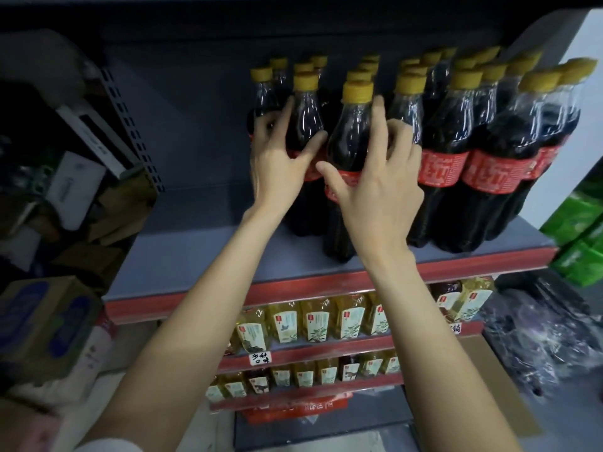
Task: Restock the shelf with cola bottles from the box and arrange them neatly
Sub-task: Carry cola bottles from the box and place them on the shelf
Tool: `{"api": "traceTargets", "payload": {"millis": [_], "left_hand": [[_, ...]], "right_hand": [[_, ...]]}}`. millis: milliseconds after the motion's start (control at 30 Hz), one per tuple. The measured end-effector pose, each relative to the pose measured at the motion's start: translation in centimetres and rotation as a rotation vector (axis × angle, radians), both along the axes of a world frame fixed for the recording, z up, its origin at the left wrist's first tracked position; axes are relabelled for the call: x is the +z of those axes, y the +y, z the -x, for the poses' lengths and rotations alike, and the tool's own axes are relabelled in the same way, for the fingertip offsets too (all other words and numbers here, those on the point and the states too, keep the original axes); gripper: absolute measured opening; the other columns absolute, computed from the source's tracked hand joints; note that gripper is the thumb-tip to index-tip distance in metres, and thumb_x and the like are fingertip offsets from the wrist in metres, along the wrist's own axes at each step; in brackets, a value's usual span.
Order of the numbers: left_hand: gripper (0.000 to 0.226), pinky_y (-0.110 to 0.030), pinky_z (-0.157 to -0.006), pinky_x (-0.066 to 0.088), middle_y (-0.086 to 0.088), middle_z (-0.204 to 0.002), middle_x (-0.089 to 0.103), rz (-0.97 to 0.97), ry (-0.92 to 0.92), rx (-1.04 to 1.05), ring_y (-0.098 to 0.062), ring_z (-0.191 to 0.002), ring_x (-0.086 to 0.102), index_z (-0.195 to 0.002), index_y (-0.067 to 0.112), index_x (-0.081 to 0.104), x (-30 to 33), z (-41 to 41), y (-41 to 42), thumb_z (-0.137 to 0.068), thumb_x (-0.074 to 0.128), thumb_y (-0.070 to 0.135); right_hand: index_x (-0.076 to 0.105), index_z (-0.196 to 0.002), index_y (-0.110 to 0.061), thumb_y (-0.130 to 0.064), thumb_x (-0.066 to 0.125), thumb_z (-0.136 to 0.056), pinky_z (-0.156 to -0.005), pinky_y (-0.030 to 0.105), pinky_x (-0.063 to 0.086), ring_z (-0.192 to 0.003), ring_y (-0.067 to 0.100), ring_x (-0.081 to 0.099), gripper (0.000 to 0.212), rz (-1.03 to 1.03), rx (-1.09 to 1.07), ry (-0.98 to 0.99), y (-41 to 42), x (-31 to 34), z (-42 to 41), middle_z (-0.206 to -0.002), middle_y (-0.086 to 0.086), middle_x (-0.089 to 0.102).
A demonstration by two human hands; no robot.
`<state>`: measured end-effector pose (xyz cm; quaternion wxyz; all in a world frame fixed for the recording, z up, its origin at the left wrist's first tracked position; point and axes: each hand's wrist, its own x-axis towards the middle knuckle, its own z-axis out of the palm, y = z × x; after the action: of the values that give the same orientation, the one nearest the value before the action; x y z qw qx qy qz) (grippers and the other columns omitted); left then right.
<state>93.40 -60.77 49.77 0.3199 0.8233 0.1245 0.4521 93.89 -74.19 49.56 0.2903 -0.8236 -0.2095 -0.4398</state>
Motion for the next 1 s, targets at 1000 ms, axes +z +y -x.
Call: {"api": "traceTargets", "payload": {"millis": [1000], "left_hand": [[0.028,-0.017,-0.074,0.049,0.008,-0.092,0.07,0.32,0.259,0.563,-0.003,-0.085,0.063,-0.106,0.021,0.063,-18.0,46.9,9.7,-0.091,0.047,0.038]], "right_hand": [[0.064,-0.112,-0.004,-0.016,0.053,-0.092,-0.091,0.025,0.043,-0.102,0.019,0.056,0.026,0.129,1.368,0.498,16.4,-18.1,29.6,-0.106,0.009,0.065]]}}
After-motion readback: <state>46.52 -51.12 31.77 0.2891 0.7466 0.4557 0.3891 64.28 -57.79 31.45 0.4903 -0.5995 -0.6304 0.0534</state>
